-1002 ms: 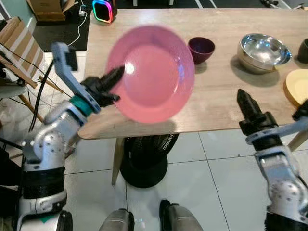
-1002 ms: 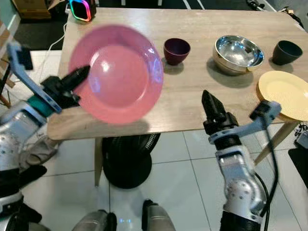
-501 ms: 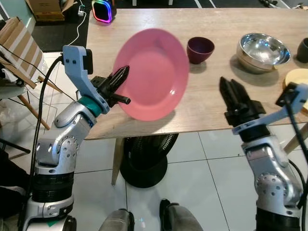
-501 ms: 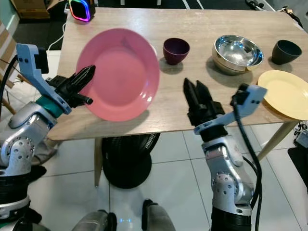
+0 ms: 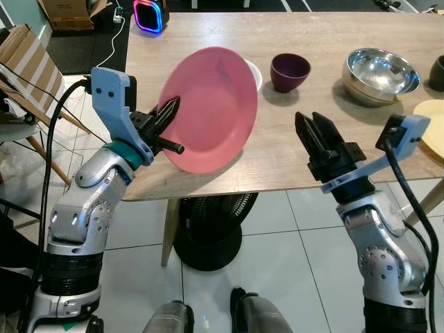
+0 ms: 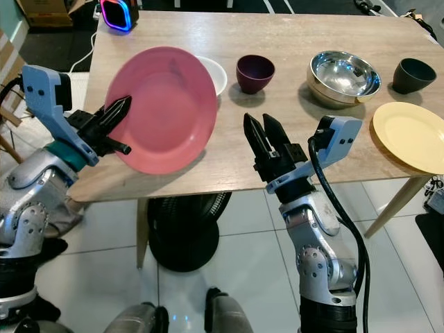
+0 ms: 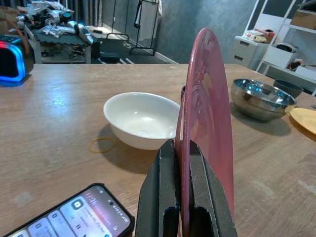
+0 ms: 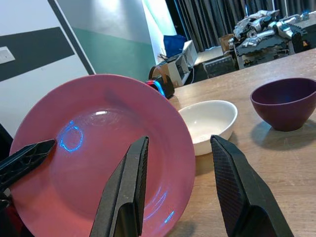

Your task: Setting the table

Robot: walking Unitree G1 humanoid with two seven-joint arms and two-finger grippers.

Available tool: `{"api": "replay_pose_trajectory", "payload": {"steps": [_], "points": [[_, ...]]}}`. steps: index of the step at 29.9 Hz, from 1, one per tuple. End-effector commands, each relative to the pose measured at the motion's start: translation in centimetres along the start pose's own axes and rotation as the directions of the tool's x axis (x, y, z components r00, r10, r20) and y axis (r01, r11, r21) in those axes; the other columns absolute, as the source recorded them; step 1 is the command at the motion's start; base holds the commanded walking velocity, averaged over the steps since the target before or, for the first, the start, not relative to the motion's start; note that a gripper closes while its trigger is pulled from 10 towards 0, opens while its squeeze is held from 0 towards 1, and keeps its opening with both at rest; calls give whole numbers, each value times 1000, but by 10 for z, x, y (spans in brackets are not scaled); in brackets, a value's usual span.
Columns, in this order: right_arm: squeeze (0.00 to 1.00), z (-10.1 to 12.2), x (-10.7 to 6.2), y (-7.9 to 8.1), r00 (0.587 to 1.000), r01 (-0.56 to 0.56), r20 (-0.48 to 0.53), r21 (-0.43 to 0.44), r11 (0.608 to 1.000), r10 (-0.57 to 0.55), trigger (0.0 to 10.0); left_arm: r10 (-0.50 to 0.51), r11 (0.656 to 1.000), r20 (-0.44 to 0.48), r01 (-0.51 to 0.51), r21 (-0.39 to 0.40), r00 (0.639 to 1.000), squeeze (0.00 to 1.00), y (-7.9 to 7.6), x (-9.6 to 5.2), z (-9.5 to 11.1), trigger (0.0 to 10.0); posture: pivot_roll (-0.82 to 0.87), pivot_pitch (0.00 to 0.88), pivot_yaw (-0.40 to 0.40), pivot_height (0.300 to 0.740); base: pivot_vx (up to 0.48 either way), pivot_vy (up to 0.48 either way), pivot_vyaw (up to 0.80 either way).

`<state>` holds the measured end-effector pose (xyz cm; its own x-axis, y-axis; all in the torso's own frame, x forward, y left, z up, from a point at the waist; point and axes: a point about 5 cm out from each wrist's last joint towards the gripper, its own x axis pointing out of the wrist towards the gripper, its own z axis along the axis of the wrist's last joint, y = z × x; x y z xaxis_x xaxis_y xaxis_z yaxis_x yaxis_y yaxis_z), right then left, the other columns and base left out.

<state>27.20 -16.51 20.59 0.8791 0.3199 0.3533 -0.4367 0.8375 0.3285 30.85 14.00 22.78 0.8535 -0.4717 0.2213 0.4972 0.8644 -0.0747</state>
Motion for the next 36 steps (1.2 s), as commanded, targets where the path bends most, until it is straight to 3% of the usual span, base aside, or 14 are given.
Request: {"api": "replay_pose_trajectory", "payload": {"steps": [1, 36], "points": [[0, -2, -1, -1, 1000, 9, -3, -7, 1000, -9, 10000, -8, 1000, 9, 8, 20, 1000, 0, -2, 1, 1, 10000, 11, 60, 11, 740, 0, 0, 0], [0, -5, -1, -6, 999, 52, -7, -12, 999, -52, 10000, -65, 998, 24, 65, 16, 998, 0, -5, 8, 4, 10000, 3, 49, 27, 740, 0, 0, -795]]}}
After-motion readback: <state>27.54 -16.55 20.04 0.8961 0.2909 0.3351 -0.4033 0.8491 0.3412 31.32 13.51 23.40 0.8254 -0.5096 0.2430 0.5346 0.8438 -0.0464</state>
